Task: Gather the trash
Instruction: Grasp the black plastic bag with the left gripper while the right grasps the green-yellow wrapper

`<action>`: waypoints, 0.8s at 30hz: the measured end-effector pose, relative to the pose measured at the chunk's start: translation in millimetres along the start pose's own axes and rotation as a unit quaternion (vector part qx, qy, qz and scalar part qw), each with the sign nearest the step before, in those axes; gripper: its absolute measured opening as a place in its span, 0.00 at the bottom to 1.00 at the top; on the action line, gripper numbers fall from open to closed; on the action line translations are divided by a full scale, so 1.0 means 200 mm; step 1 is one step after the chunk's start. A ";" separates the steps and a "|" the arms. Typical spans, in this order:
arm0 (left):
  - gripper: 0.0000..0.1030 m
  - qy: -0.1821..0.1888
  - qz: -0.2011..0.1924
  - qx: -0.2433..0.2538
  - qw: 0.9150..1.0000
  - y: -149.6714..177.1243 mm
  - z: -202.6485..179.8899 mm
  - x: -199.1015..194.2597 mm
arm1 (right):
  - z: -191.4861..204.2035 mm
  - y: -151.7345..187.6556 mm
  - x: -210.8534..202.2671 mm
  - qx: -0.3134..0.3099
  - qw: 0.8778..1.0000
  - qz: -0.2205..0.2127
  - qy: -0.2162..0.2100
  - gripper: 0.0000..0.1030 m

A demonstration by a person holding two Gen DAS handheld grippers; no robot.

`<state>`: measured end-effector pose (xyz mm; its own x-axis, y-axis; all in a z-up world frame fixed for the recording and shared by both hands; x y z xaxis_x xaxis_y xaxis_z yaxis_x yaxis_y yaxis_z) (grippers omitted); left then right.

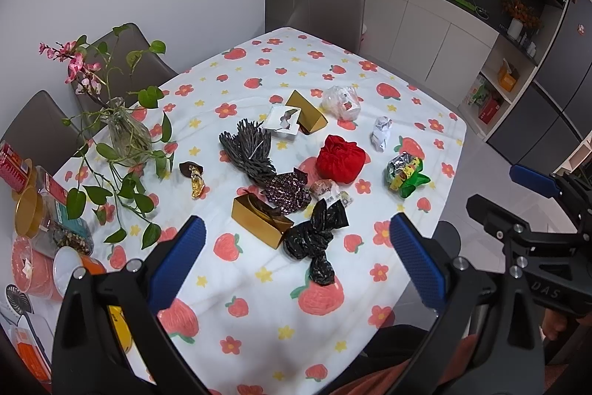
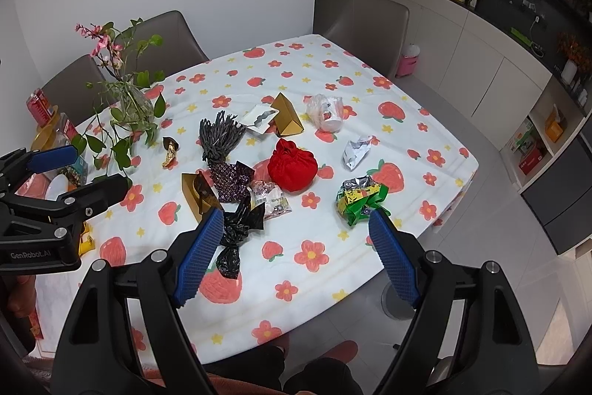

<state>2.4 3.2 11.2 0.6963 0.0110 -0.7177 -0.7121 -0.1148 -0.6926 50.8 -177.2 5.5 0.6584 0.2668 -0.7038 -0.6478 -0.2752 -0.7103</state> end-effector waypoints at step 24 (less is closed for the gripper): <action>0.96 0.016 0.048 -0.017 0.999 0.21 -0.04 0.30 | -0.08 0.15 0.31 -0.024 0.999 0.047 -0.004 0.76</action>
<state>14.3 -9.6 -60.6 0.6280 -0.0329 -0.7776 -0.7725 -0.1476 -0.6176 77.3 -183.2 -59.1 0.5932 0.2448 -0.7669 -0.6871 -0.3425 -0.6408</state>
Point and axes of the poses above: each gripper's, at about its wrist camera, not at the fingertips, and x roughly the way its jaws point, z to its left, y to its underside, the point moved 2 cm from there along x, roughly the way its jaws point, and after that the axes turned 7 degrees about -z, right-handed, at the moved point
